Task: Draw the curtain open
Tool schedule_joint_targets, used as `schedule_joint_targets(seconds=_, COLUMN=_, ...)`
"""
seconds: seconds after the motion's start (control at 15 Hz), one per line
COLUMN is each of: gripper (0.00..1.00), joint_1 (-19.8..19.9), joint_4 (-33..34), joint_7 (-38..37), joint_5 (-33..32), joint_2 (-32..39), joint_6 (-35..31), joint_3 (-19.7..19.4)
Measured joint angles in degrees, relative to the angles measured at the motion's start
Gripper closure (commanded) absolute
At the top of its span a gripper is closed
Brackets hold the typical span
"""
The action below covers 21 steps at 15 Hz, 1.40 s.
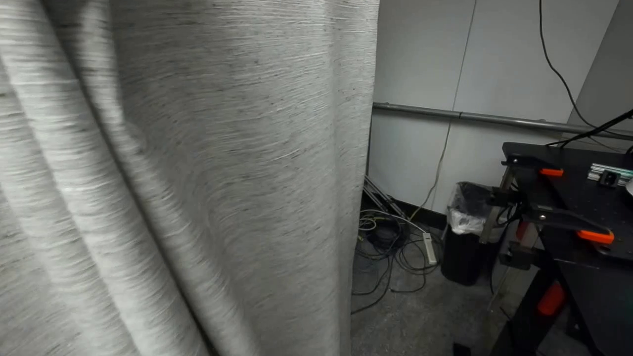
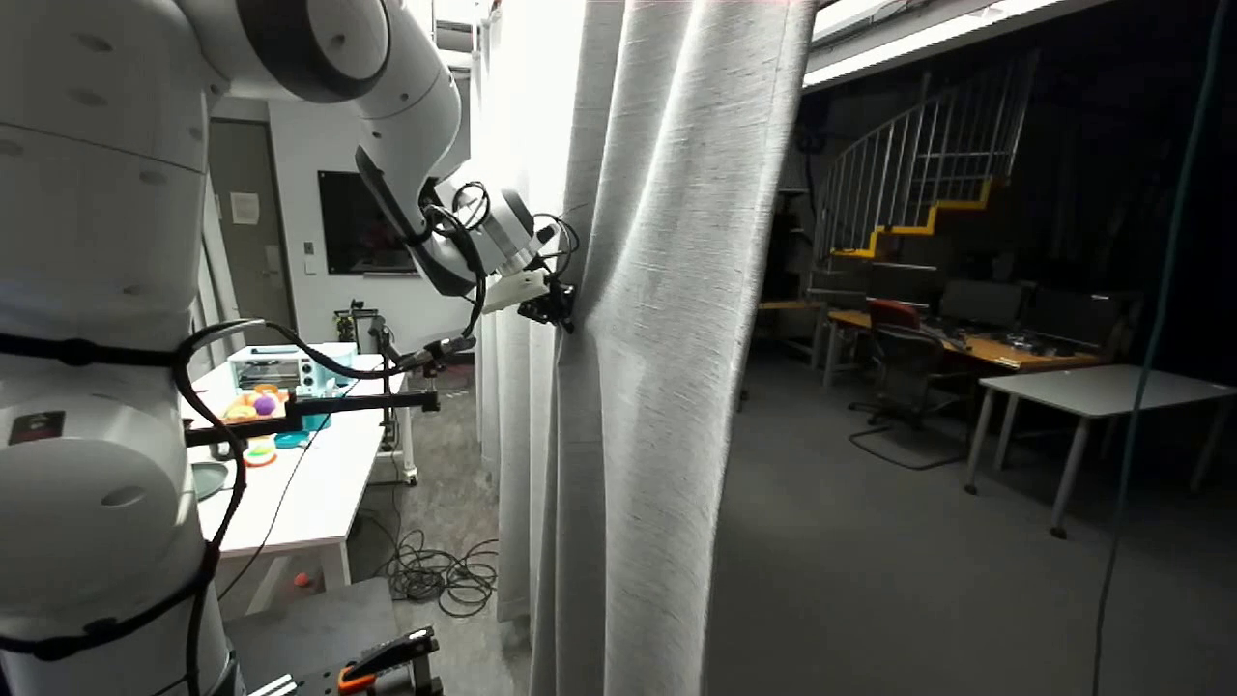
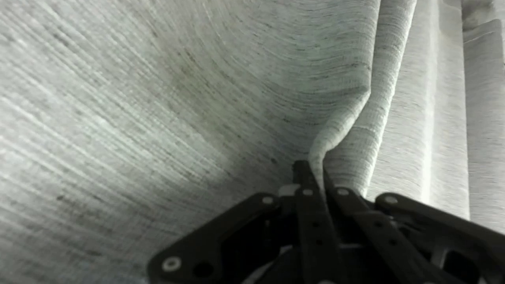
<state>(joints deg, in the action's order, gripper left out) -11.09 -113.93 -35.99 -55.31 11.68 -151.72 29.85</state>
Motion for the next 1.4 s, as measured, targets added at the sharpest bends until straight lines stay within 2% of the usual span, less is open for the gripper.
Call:
schedule_joint_targets(seconds=0.27, gripper=1.0, joint_1=-3.42, joint_4=6.53, joint_7=2.15, joint_5=-2.52, joint_2=5.26, joint_6=1.52, joint_3=0.29)
schedule_joint_targets(seconds=0.53, gripper=1.0, joint_1=-11.28, joint_4=15.59, joint_7=9.98, joint_5=-1.03, joint_2=11.71, joint_6=0.55, joint_3=-4.83)
schedule_joint_targets(seconds=0.87, gripper=1.0, joint_1=-18.65, joint_4=24.73, joint_7=20.22, joint_5=2.64, joint_2=18.1, joint_6=-1.76, joint_3=-7.1)
schedule_joint_targets(seconds=1.13, gripper=1.0, joint_1=-22.81, joint_4=28.68, joint_7=27.15, joint_5=5.67, joint_2=20.93, joint_6=-4.4, joint_3=-7.36)
schedule_joint_targets(seconds=1.4, gripper=1.0, joint_1=-25.59, joint_4=29.55, joint_7=33.74, joint_5=7.73, joint_2=21.52, joint_6=-7.1, joint_3=-7.63)
